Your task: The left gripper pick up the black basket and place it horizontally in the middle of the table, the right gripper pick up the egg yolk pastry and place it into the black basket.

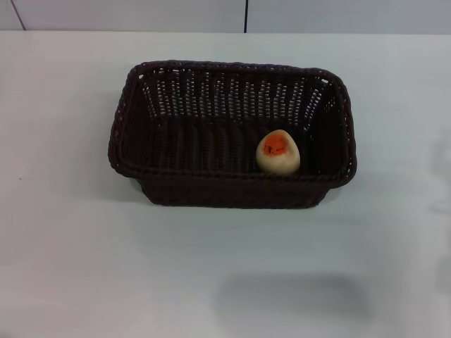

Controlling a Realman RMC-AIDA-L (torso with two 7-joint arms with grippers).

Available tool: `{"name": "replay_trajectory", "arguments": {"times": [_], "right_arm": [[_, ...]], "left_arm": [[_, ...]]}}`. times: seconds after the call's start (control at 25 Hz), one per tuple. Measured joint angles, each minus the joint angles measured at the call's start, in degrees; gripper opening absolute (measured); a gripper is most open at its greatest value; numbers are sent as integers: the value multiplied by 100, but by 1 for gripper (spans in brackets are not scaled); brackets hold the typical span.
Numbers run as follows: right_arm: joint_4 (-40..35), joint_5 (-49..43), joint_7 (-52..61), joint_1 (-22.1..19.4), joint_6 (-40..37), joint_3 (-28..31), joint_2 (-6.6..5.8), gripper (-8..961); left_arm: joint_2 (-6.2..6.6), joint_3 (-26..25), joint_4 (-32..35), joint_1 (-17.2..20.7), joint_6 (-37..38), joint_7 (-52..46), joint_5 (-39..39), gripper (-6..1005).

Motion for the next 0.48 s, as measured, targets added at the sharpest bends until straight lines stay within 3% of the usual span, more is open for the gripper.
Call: {"name": "replay_trajectory", "arguments": {"times": [0.2,0.48], "right_arm": [[-354,555,-18,30,-313,202,-16,500],[-684,639,-30,194,-310,413,-6,500]], "left_arm": [[-1,81,146,22,27,108,0,419],[-5,205,209,73,123,112,0,419]]}}
